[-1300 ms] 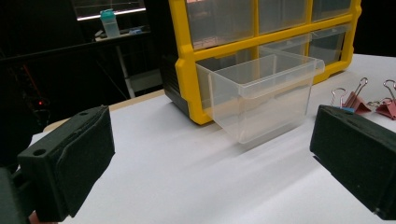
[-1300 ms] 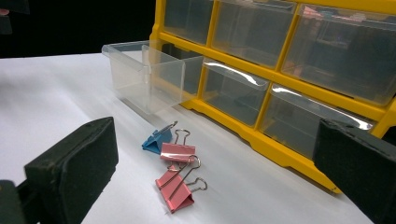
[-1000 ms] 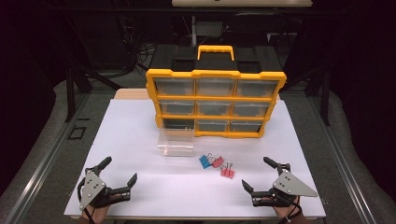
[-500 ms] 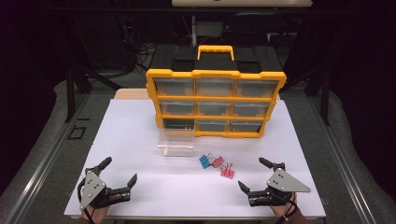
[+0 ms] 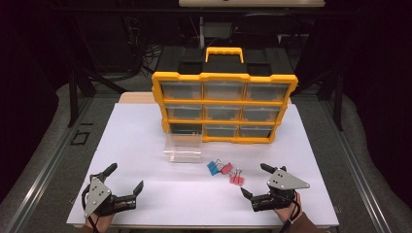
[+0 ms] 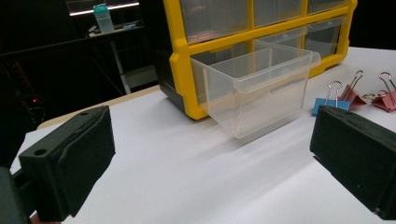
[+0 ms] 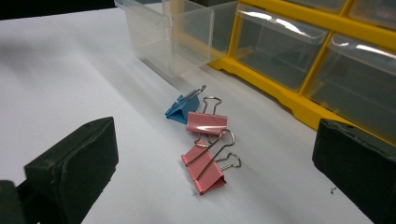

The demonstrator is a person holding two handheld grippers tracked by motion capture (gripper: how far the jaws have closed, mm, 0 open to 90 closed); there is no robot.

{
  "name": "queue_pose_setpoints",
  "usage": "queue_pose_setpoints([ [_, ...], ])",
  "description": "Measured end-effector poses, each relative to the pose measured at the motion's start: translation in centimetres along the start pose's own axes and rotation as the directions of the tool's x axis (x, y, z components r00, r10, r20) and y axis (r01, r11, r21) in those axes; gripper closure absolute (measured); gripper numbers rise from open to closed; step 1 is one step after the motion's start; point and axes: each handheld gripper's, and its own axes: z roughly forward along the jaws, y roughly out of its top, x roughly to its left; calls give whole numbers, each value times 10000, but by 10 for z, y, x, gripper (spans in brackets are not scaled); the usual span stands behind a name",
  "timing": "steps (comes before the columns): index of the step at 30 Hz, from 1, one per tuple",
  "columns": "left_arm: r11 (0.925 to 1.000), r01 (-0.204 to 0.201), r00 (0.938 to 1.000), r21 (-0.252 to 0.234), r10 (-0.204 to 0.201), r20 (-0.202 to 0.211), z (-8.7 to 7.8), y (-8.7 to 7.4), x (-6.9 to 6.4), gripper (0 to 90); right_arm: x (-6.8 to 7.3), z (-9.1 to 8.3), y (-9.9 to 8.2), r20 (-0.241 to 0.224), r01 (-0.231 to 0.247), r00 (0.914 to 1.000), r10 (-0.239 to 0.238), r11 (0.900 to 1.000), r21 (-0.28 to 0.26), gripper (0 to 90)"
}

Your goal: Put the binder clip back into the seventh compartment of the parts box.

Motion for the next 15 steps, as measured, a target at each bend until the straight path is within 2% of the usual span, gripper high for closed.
queue_pose_setpoints([
  [9,10000,10,10000,6,-10,27,1,0,0,0,-5,13,0,-339,-446,9984,462,9980,452,0],
  [15,10000,9,10000,13,-9,40,1,0,0,0,-8,19,0,-469,-539,9973,568,9967,600,0],
])
